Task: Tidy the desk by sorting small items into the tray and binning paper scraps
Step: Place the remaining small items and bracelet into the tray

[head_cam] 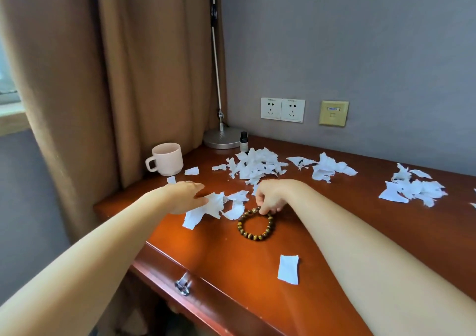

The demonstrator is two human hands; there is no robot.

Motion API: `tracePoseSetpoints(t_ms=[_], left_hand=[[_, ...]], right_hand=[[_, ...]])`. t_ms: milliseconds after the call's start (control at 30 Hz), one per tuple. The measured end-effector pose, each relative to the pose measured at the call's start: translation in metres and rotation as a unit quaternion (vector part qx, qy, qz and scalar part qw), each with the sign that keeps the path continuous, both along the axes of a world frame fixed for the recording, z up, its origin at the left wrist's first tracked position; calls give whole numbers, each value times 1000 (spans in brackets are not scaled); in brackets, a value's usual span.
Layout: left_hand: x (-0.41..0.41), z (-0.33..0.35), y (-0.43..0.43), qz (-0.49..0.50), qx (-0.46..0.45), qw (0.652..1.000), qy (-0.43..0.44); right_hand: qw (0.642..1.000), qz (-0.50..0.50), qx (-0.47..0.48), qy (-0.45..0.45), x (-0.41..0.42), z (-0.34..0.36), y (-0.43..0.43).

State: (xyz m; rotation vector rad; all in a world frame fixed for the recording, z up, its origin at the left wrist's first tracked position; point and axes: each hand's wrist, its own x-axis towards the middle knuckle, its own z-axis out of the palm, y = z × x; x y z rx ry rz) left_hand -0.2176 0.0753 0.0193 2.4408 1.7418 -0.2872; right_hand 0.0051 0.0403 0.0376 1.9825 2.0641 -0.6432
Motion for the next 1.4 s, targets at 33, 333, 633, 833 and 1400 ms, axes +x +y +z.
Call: tracePoseSetpoints(t_ms=[33, 333, 633, 833, 1400], left_hand=[[3, 3, 4, -2, 3, 1000, -6], [52, 26, 59, -16, 36, 999, -35], [111, 41, 145, -18, 60, 996, -68], [141, 23, 204, 3, 69, 992, -110], [154, 16, 217, 18, 213, 950, -225]], right_hand=[[1000, -4, 1, 15, -2, 4, 2], [994, -62, 66, 54, 54, 36, 45], [991, -62, 102, 52, 103, 65, 102], [988, -69, 119, 76, 127, 60, 135], [984, -59, 162, 50, 139, 55, 148]])
